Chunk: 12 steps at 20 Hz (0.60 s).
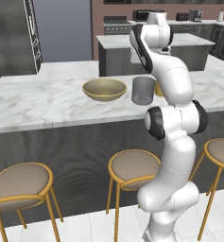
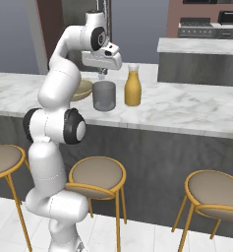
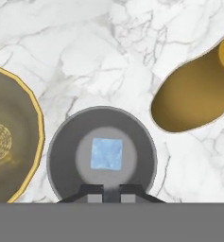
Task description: There are two ice cubes in the ice bowl. Place both ice cubes in the glass cup.
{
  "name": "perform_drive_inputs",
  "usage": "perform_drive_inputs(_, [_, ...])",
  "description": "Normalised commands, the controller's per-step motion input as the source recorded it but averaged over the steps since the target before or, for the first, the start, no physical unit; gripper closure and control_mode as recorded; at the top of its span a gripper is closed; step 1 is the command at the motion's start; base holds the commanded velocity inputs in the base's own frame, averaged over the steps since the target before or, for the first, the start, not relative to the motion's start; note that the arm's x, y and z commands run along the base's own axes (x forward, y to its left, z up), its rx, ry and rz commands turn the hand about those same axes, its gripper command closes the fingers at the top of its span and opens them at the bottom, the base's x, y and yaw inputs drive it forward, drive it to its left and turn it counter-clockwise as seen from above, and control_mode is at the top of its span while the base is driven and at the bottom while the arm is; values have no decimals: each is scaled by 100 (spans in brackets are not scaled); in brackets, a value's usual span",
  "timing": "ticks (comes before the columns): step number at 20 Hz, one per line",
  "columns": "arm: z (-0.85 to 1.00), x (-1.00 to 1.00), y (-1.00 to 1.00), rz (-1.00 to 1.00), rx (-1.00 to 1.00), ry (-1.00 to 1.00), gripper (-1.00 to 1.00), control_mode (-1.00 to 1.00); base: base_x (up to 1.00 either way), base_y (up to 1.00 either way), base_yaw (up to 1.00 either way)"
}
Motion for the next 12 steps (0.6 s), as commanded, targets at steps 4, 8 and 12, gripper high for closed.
perform_drive_inputs(4, [0,0,0,-5,0,3,100,-100,0,0,0])
perform_drive_inputs(8, [-14,0,0,-4,0,3,100,-100,0,0,0])
perform_drive_inputs(12, [-19,0,0,-3,0,0,100,-100,0,0,0])
